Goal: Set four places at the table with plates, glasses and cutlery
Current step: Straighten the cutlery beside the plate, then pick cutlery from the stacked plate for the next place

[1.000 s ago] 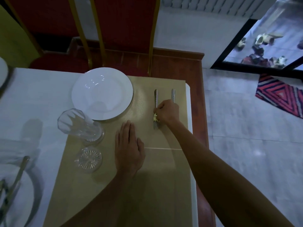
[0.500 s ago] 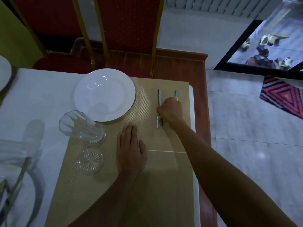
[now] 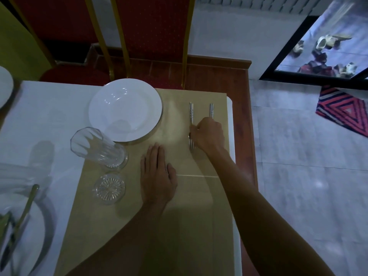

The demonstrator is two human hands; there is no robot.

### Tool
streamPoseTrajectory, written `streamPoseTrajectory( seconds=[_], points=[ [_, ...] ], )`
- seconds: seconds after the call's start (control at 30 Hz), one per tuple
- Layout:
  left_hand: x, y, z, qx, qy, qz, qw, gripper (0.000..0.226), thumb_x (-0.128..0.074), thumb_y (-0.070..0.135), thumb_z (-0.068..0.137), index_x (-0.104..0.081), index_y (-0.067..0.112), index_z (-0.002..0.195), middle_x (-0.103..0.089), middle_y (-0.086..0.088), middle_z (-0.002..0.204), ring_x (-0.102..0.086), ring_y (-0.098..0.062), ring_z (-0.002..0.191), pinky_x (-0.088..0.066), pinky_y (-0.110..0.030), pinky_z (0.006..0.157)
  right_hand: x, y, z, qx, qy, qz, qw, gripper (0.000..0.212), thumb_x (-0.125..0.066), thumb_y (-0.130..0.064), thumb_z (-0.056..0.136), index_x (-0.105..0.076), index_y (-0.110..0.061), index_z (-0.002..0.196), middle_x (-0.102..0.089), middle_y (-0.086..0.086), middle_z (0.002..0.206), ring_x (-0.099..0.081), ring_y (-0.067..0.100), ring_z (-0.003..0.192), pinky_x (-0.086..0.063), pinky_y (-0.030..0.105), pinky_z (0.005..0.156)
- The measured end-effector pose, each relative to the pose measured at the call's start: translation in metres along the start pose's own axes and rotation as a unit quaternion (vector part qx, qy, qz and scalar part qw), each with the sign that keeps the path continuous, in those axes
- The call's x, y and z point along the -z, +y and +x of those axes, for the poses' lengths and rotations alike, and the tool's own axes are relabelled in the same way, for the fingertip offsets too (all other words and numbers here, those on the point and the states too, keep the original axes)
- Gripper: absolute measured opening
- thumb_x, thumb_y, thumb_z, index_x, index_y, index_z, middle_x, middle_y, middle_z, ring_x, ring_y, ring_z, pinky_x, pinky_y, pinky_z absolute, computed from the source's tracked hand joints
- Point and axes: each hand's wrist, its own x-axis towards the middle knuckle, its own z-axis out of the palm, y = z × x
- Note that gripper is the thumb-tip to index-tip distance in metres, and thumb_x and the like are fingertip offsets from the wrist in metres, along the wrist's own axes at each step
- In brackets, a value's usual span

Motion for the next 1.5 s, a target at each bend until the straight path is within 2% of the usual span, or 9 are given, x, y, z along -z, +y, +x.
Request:
streamPoseTrajectory(
  seconds=[0.17, 0.27, 0.33, 0.47, 0.67, 0.77, 1.1, 1.27, 1.5],
  points=[
    [0.008, 0.001, -0.002, -0.003, -0.017, -0.011, 1.000, 0.055, -0.041, 0.021, 0.095, -0.041, 0.002, 0.146, -0.035, -0.014, 0.157, -0.026, -0.028, 0.149, -0.022, -0.048, 0.120, 0.000, 0.012, -0.079, 0.016, -0.052, 0.019, 0.998, 0.033, -0.058, -0.023, 0.091, -0.050, -0.018, 0.059, -0.052, -0.002, 0.057, -0.052, 0.025, 0.062, -0.047, 0.031, 0.064],
    [0.019, -0.001, -0.007, -0.008, -0.066, -0.022, 0.998, 0.055, -0.035, 0.021, 0.094, -0.040, 0.002, 0.146, -0.032, -0.015, 0.158, -0.022, -0.028, 0.150, -0.022, -0.049, 0.120, -0.001, 0.019, -0.111, 0.005, -0.064, 0.004, 0.998, 0.021, -0.059, -0.023, 0.091, -0.068, -0.008, 0.080, -0.069, 0.005, 0.077, -0.061, 0.019, 0.071, -0.048, 0.031, 0.066],
    [0.035, 0.002, -0.016, -0.018, -0.092, -0.019, 0.995, 0.054, -0.030, 0.026, 0.097, -0.043, 0.003, 0.144, -0.034, -0.015, 0.157, -0.023, -0.028, 0.149, -0.016, -0.048, 0.123, -0.004, 0.019, -0.128, 0.002, -0.066, 0.012, 0.998, 0.017, -0.060, -0.025, 0.090, -0.070, -0.011, 0.089, -0.072, 0.004, 0.089, -0.065, 0.021, 0.084, -0.055, 0.035, 0.076],
    [0.079, -0.002, -0.049, -0.012, -0.076, -0.060, 0.995, 0.045, -0.031, 0.026, 0.103, -0.052, 0.005, 0.137, -0.049, -0.010, 0.147, -0.035, -0.022, 0.142, -0.005, -0.035, 0.125, -0.019, 0.010, -0.159, 0.010, -0.065, 0.043, 0.997, 0.014, -0.060, -0.027, 0.089, -0.071, -0.019, 0.090, -0.073, 0.000, 0.091, -0.069, 0.020, 0.087, -0.058, 0.038, 0.080],
    [0.142, -0.051, -0.095, 0.103, -0.054, -0.135, 0.984, 0.038, -0.043, 0.017, 0.099, -0.059, 0.008, 0.132, -0.059, -0.007, 0.135, -0.051, -0.026, 0.125, -0.037, -0.033, 0.109, -0.063, -0.024, -0.206, -0.007, -0.086, 0.146, 0.986, 0.015, -0.055, -0.021, 0.087, -0.064, -0.030, 0.079, -0.074, -0.002, 0.083, -0.072, 0.022, 0.076, -0.060, 0.050, 0.077],
    [0.165, -0.088, -0.102, 0.140, -0.050, -0.143, 0.978, 0.035, -0.045, 0.012, 0.094, -0.063, 0.008, 0.124, -0.064, -0.009, 0.124, -0.056, -0.027, 0.117, -0.042, -0.034, 0.101, -0.095, -0.050, -0.230, 0.009, -0.124, 0.146, 0.981, 0.014, -0.055, -0.021, 0.087, -0.063, -0.031, 0.082, -0.074, -0.004, 0.081, -0.072, 0.022, 0.076, -0.060, 0.050, 0.077],
    [0.237, -0.246, -0.124, 0.243, -0.029, -0.156, 0.957, 0.026, -0.057, 0.010, 0.092, -0.072, 0.011, 0.113, -0.072, -0.010, 0.110, -0.067, -0.025, 0.100, -0.051, -0.031, 0.087, -0.202, -0.141, -0.288, 0.140, -0.210, 0.062, 0.965, 0.015, -0.059, -0.015, 0.088, -0.073, -0.018, 0.091, -0.074, -0.003, 0.096, -0.069, 0.015, 0.089, -0.052, 0.027, 0.080],
    [0.250, -0.308, -0.147, 0.295, -0.047, -0.133, 0.945, 0.024, -0.056, 0.016, 0.093, -0.076, 0.017, 0.106, -0.075, -0.004, 0.097, -0.067, -0.022, 0.091, -0.048, -0.028, 0.078, -0.245, -0.177, -0.307, 0.174, -0.260, 0.010, 0.950, 0.023, -0.055, -0.018, 0.092, -0.070, -0.005, 0.081, -0.073, 0.007, 0.082, -0.071, 0.023, 0.074, -0.060, 0.042, 0.075],
    [0.252, -0.328, -0.150, 0.297, -0.053, -0.157, 0.940, 0.021, -0.056, 0.017, 0.092, -0.077, 0.018, 0.091, -0.074, 0.001, 0.083, -0.066, -0.017, 0.077, -0.045, -0.026, 0.066, -0.279, -0.193, -0.322, 0.183, -0.273, -0.116, 0.937, 0.028, -0.062, -0.036, 0.089, -0.067, -0.010, 0.080, -0.067, 0.005, 0.080, -0.067, 0.023, 0.075, -0.048, 0.029, 0.058]
  ],
)
